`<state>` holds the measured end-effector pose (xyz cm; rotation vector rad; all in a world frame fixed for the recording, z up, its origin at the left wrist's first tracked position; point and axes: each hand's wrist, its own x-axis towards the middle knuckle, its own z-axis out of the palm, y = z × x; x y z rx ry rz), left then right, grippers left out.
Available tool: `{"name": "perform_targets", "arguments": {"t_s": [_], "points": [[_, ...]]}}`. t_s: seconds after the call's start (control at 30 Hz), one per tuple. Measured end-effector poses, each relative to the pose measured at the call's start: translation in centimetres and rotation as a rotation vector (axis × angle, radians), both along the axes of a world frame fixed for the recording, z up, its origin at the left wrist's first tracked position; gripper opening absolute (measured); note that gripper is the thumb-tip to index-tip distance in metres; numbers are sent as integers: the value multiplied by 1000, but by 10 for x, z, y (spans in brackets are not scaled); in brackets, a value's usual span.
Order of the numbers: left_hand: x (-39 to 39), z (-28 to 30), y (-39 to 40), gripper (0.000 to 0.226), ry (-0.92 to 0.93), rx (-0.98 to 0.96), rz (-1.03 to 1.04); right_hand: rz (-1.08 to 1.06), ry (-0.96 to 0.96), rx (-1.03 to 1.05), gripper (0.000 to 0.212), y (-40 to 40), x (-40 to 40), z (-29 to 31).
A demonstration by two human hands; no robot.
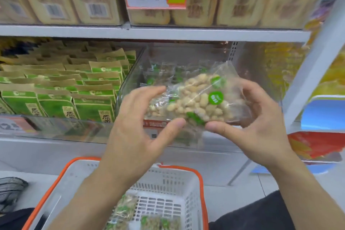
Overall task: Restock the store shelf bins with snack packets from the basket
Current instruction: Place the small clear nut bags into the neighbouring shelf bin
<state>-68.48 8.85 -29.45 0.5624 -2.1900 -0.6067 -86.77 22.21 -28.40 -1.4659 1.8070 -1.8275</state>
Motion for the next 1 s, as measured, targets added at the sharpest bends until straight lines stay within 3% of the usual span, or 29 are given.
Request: {"name": "perform_targets", "arguments": {"t_s": [0.13,0.3,0.53,0.73,1.0], "points": [[-16,-26,-10,56,-210,-146,-12,-283,-35,-124,74,3,-22,-1],[-25,-49,-15,29,-258,-346,66,-503,188,120,70,-1,-47,-3],[-29,-49,-14,20,-225,-292,95,-494,274,594,68,-42,-70,4],[-28,-44,-16,18,-256,-222,79,-439,196,870,73,-89,-97,1],[-31,-48,-17,12,-244,-245,86,-491,265,888,58,-115,-115,-20]]}}
